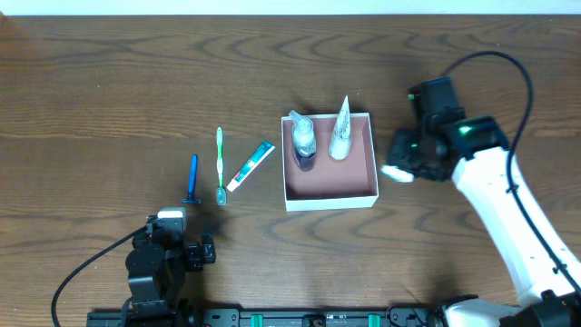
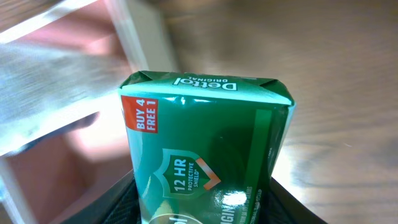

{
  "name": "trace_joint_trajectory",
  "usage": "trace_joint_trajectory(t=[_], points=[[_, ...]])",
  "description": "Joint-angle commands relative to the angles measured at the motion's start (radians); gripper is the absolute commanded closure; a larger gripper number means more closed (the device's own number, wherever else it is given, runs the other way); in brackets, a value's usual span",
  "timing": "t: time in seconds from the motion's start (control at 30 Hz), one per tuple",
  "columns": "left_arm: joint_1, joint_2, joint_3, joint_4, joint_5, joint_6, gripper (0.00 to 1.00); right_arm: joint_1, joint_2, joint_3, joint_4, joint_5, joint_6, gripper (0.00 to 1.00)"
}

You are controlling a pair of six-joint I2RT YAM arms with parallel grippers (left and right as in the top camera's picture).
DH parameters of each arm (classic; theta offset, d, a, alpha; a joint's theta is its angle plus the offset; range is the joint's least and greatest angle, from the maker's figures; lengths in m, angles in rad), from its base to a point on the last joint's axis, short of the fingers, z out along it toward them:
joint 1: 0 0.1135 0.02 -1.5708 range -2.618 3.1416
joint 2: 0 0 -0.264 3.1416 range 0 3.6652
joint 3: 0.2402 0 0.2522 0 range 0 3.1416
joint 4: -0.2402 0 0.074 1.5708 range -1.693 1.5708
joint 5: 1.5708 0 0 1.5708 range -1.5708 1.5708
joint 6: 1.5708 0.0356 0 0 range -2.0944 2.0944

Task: Pack container
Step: 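Lower the soap bar into the box front and release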

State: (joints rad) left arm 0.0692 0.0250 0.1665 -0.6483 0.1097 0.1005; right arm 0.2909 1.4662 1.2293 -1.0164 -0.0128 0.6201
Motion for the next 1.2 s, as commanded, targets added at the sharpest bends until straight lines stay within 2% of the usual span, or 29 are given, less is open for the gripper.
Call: trace_joint_trajectory(t=[0.0, 0.17, 0.33, 0.47, 0.57, 0.6, 0.77, 0.9, 0.97, 1.07, 1.17], points=[[0.002, -0.001, -0.009, -0.001, 0.014, -0.016, 0.02, 0.063, 0.011, -0.001, 0.026, 0.008, 0.034, 0.67], [0.002, -0.002, -0.009, -0.001, 0.014, -0.016, 0.02, 0.128, 0.061, -0.003, 0.08, 0.004, 0.076, 0.66], [0.002, -0.002, -0.009, 0.0, 0.014, -0.016, 0.02, 0.185, 0.117, -0.003, 0.104, 0.0, 0.123, 0.6], [0.002, -0.001, -0.009, -0.001, 0.014, -0.016, 0.02, 0.214, 0.155, -0.003, 0.105, 0.0, 0.143, 0.5], [0.002, -0.002, -0.009, -0.001, 0.014, -0.016, 0.02, 0.22, 0.155, -0.003, 0.102, -0.002, 0.143, 0.31], [0.002, -0.002, -0.009, -0.001, 0.014, -0.016, 0.02, 0.22, 0.154, -0.003, 0.102, -0.002, 0.143, 0.28], [0.002, -0.002, -0.009, -0.001, 0.014, -0.016, 0.02, 0.217, 0.153, -0.003, 0.1, 0.005, 0.143, 0.24], [0.002, -0.001, -0.009, 0.0, 0.014, -0.016, 0.02, 0.191, 0.138, -0.003, 0.09, 0.026, 0.142, 0.24], [0.002, -0.002, -0.009, -0.001, 0.014, -0.016, 0.02, 0.164, 0.117, -0.003, 0.082, 0.071, 0.142, 0.2], [0.002, -0.002, -0.009, -0.001, 0.014, -0.016, 0.02, 0.098, 0.071, -0.003, 0.07, 0.121, 0.129, 0.12], [0.002, -0.002, -0.009, 0.0, 0.014, -0.016, 0.02, -0.014, 0.014, -0.003, 0.064, 0.121, 0.077, 0.11]])
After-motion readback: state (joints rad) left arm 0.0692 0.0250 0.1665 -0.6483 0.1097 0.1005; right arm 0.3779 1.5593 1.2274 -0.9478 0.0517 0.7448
